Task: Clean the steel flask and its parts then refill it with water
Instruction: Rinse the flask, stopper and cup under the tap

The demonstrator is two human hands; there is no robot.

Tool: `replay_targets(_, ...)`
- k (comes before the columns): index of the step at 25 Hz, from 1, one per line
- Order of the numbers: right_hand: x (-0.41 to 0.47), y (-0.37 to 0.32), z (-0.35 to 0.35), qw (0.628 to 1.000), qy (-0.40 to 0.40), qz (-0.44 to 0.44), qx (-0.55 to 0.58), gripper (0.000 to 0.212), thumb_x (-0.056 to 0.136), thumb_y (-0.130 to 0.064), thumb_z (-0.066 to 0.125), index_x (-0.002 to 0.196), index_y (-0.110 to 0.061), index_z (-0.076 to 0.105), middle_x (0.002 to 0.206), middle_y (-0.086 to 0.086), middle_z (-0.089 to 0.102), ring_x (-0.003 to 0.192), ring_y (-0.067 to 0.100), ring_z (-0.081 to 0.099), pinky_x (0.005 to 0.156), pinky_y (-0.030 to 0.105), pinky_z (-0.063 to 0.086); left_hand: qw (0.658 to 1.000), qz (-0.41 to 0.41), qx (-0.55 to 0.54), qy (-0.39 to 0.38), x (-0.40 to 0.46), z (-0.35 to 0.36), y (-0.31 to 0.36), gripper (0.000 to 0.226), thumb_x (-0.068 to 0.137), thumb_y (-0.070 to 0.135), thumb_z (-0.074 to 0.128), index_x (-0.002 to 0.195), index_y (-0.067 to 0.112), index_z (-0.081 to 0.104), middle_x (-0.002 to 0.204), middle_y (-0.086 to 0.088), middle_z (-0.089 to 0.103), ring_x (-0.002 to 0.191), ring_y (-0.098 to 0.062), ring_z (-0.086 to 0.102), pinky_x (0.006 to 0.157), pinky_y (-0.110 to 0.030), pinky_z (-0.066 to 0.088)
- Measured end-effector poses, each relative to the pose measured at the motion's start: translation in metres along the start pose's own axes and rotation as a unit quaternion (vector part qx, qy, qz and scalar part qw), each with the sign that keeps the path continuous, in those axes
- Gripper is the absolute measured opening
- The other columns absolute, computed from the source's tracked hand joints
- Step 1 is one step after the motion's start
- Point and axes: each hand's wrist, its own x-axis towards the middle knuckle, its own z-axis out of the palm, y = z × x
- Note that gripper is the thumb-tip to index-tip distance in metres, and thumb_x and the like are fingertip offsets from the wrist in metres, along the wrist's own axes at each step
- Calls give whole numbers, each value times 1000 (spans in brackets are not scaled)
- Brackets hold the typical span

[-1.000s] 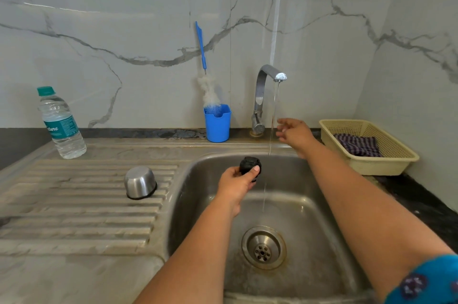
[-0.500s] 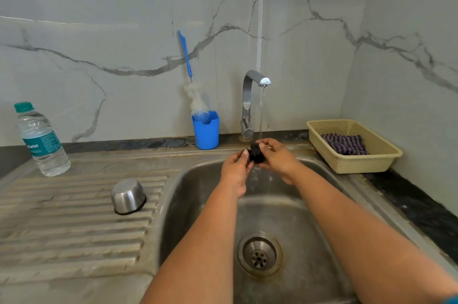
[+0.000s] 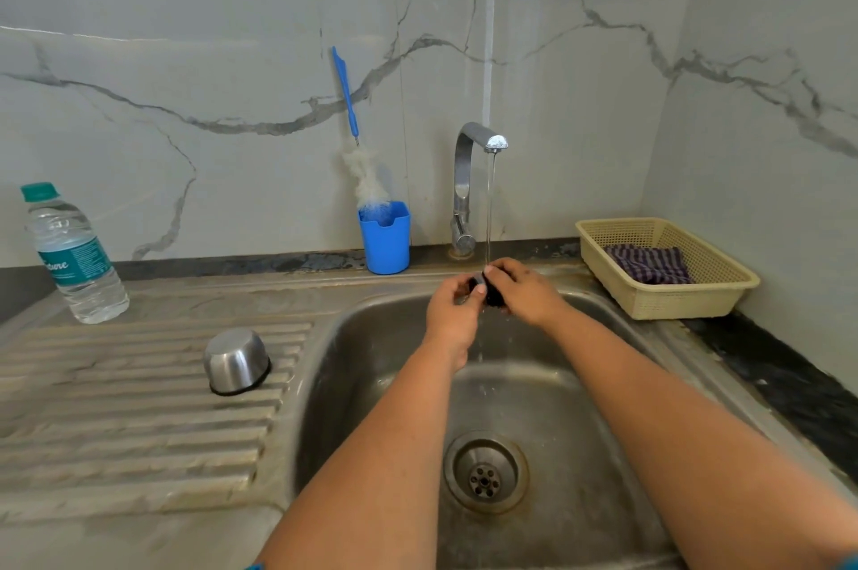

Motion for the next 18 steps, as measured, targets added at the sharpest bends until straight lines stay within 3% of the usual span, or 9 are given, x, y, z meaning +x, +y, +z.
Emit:
replay_targets(3, -3, 1, 0, 958, -35, 56, 278, 23, 98, -18, 54, 119, -24, 60, 120, 10, 62, 95, 18, 63, 77, 28, 55, 999, -23, -25, 14, 0, 6, 3, 18, 97, 15, 61, 115, 20, 62, 118, -10, 67, 111, -24, 63, 100, -37, 50)
replay_targets(5, -3, 4, -4, 932, -88, 44, 348, 38, 94, -5, 56, 129, -19, 58, 122, 7, 61, 107, 20, 61, 84, 27, 54, 993, -67, -93, 10, 3, 5, 6, 14, 96, 19, 63, 110, 18, 62, 117, -12, 68, 113, -24, 63, 104, -40, 48)
replay_targets(8, 1, 5, -6, 961, -96, -2, 258, 40, 92, -8, 62, 128, -24, 61, 128, 6, 60, 117, 21, 58, 97, 34, 51, 988, -76, -133, -4, 0, -2, 9, 21, 97, 15, 61, 117, 8, 60, 114, -16, 68, 106, -25, 66, 99, -35, 51)
replay_targets(11, 2, 0, -6, 983, -42, -33, 176, 29, 89, -27, 68, 117, -35, 67, 120, -1, 66, 107, 14, 63, 86, 30, 57, 995, -13, -97, 2, -2, -6, 8, 27, 96, 13, 62, 121, 7, 60, 106, -11, 68, 93, -17, 67, 89, -27, 53)
replay_targets(14, -1, -7, -4, 968, -3, 34, 247, 29, 86, -34, 70, 113, -24, 70, 104, 2, 70, 87, 11, 66, 64, 19, 54, 999, 35, -30, -6, 1, -9, 2, 23, 93, 17, 67, 116, 15, 65, 110, -12, 70, 105, -25, 66, 96, -36, 53)
replay_targets(16, -2, -9, -4, 961, -16, 79, 265, 30, 87, -32, 70, 113, -19, 70, 102, 5, 70, 81, 12, 65, 64, 19, 55, 999, 45, -3, -8, -2, -10, -2, 21, 93, 19, 68, 114, 16, 66, 108, -13, 70, 105, -27, 67, 96, -37, 53)
replay_targets(18, -1, -6, -6, 969, -45, 57, 235, 32, 88, -27, 68, 119, -20, 66, 111, 6, 68, 84, 10, 65, 70, 18, 55, 999, 17, -34, -2, -5, -8, 1, 23, 96, 19, 64, 117, 10, 65, 102, -10, 70, 93, -20, 68, 91, -30, 54)
